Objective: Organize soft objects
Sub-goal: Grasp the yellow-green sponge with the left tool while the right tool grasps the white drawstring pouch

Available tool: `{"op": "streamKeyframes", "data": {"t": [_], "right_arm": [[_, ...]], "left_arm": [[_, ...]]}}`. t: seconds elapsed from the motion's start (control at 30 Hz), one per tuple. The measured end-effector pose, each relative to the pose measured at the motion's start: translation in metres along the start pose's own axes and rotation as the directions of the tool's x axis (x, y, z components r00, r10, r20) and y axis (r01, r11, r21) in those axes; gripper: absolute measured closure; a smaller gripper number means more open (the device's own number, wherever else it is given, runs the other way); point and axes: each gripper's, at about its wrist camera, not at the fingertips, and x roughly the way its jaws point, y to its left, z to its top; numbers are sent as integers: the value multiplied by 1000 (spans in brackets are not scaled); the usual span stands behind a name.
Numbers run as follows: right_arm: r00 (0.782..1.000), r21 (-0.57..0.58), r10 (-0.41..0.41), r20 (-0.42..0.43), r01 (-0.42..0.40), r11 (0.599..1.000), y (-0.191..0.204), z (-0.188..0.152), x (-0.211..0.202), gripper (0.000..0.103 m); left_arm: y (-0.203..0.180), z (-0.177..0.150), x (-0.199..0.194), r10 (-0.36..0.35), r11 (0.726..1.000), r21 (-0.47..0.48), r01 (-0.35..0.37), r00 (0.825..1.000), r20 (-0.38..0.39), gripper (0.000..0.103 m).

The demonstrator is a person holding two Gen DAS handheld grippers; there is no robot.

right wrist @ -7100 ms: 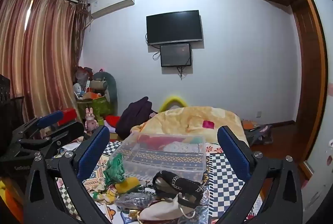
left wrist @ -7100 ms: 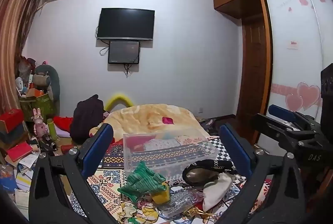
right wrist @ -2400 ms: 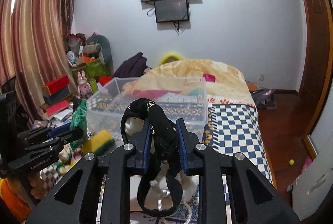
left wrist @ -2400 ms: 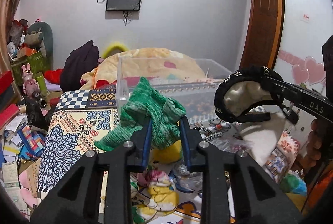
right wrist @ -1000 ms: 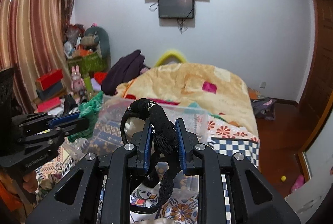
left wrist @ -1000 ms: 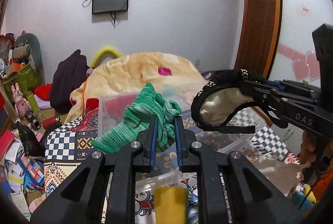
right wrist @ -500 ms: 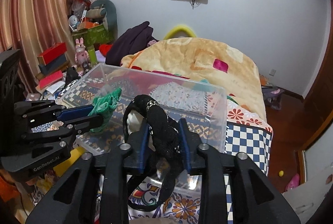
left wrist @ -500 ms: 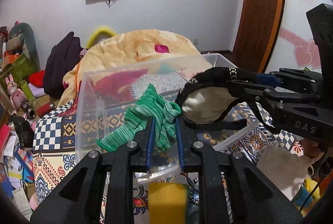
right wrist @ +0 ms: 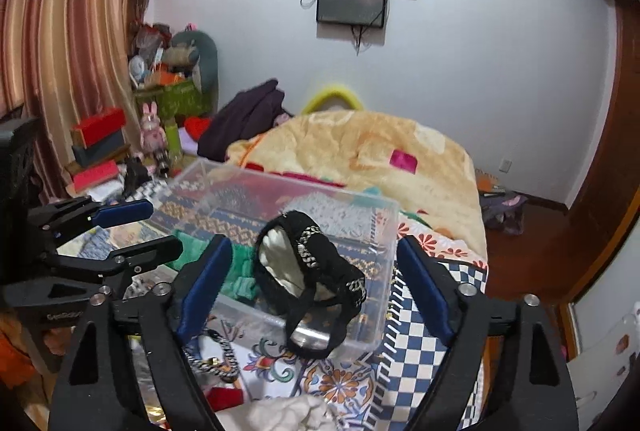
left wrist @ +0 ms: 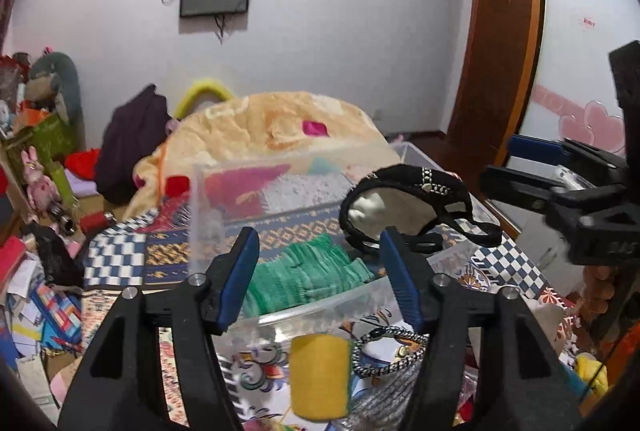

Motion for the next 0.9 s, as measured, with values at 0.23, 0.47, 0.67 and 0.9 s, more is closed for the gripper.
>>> {"op": "streamKeyframes", "data": {"t": [0.23,0.47,0.67,0.9], "right_arm": [[997,31,6,78,-8,999,8,-14,-30,15],[998,59,-17,64,13,998,20,-45,-31,13],[1000,98,-9,-1,9,995,20,-70,-27,13],[998,125,-7,-66,16,992,14,-94,-22,13]], "left_arm": [[8,-15,-29,-6,1000,-24,7,999,38,34],[1,-44,-34,6,1000,12,-6,1000,20,33],[-3,-70,-22,-2,1000,14,3,999,-46,33],[1,-88,-5,1,1000,-20,-3,994,-110,44]]}}
